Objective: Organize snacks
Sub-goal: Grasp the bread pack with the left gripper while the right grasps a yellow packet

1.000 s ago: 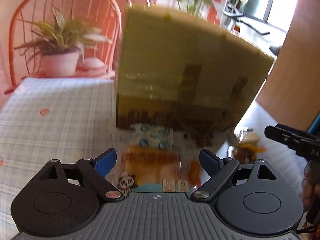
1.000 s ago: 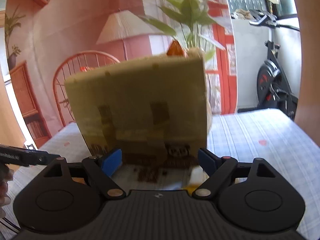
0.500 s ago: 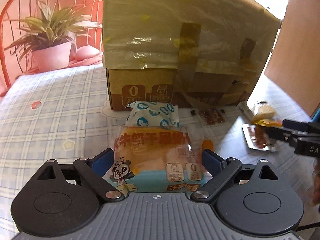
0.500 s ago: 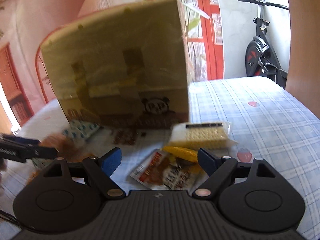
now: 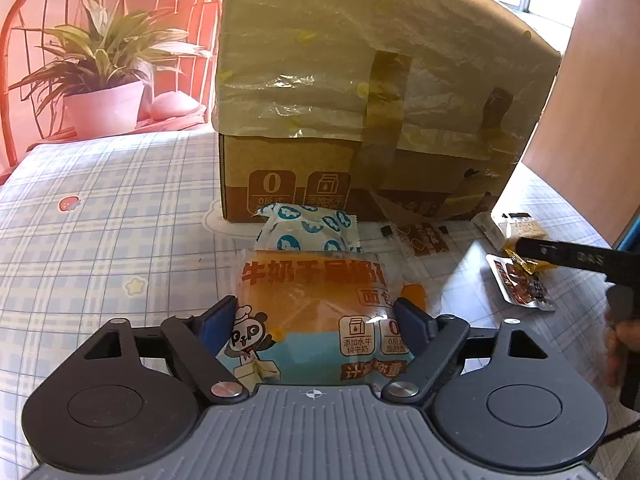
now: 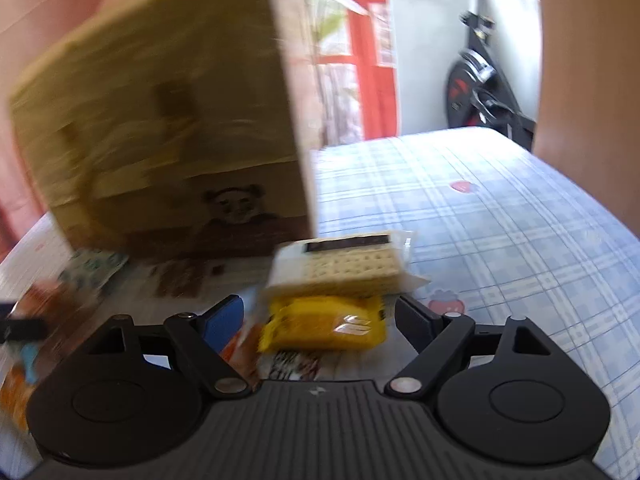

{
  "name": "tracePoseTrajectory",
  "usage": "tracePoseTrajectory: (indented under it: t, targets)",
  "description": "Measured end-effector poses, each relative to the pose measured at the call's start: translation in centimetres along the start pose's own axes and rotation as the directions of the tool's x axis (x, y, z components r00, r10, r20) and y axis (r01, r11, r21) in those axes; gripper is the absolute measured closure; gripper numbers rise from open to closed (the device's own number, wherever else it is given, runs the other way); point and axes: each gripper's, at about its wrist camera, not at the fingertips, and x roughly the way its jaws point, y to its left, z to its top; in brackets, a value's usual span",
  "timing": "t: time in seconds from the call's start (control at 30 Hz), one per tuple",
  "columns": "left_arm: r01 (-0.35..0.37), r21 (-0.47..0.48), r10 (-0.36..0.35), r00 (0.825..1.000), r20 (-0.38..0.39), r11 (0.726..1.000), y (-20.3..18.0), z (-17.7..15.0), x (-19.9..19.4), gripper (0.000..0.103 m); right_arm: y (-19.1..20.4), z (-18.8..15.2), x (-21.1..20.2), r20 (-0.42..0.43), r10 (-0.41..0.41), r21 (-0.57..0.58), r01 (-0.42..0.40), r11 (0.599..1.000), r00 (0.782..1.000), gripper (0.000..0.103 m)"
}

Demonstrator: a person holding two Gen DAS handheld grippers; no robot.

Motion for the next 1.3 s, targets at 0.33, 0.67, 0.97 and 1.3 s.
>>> tracePoseTrajectory:
  t: [0.33, 0.67, 0.97, 1.3]
  targets:
    - [0.024, -0.05, -0.024, 1.0, 0.009, 0.998, 0.6, 0.2, -0.4, 0.025, 0.7, -0.4, 1.0, -0.003, -0.033, -0.061, 0.032, 0.998, 0.999, 0.039]
    - [0.032, -0.069, -0.029, 0.999, 0.045, 0.997, 1.3, 0.4, -1.8, 0.026, 1.4, -0.4, 0.1, -0.005, 0.003, -0.076, -0.003, 0.997, 1.0, 0.048]
    - [0.04, -0.072, -0.035, 0.996, 0.076, 0.997, 1.1, 0.5, -3.3, 0.026, 2.0, -0.4, -1.2, 0.013, 0.034, -0.074, -0.033, 0.997, 0.999, 0.05]
    - [0.041, -0.08, -0.032, 0.994, 0.105, 0.996, 1.1, 1.1, -4.0, 0.026, 2.5, -0.3, -2.6, 0.041, 0.057, -0.071, -0.054, 0.996, 0.998, 0.05]
